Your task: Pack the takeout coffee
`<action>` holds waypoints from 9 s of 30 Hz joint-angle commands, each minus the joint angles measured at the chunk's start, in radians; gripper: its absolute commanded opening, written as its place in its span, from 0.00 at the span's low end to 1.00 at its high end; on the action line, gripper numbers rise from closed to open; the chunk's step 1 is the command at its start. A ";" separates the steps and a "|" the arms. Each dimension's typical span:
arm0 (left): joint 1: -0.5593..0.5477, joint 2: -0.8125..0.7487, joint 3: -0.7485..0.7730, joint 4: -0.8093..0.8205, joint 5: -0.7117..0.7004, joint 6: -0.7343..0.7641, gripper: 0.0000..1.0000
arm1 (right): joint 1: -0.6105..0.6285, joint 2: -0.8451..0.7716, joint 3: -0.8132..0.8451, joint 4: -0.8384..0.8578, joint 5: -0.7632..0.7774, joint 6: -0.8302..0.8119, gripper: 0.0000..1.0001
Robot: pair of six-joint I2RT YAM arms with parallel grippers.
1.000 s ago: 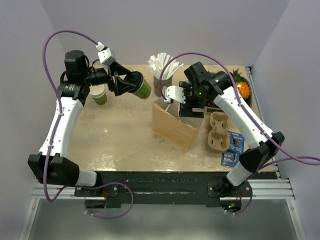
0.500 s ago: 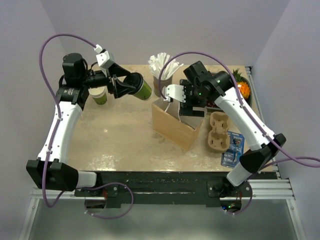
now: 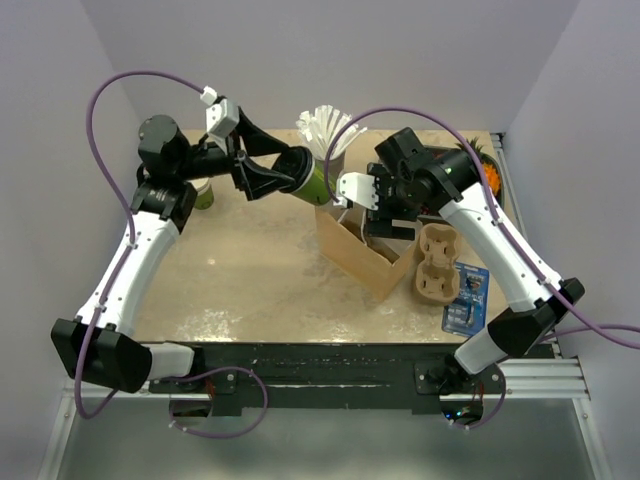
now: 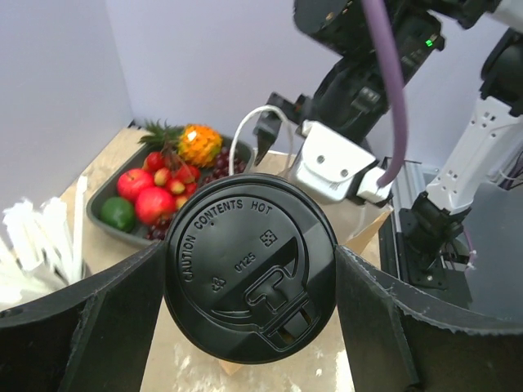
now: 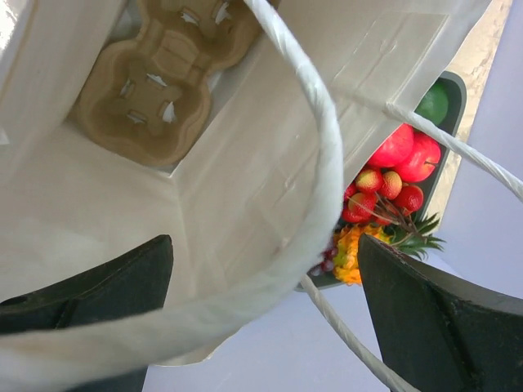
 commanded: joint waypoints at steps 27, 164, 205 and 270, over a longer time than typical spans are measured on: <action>-0.022 0.152 0.509 -1.014 -0.424 0.695 0.00 | 0.002 -0.082 -0.022 -0.035 -0.130 0.076 0.95; -0.346 0.436 0.157 0.526 0.125 -0.155 0.00 | 0.002 -0.094 -0.140 0.066 -0.380 0.001 0.95; -0.333 0.586 0.160 0.888 0.125 -0.303 0.60 | 0.002 -0.148 -0.194 0.057 -0.244 -0.074 0.99; -0.263 0.342 0.045 0.148 -0.080 0.121 0.00 | -0.430 -0.162 -0.177 0.285 -0.889 0.366 0.77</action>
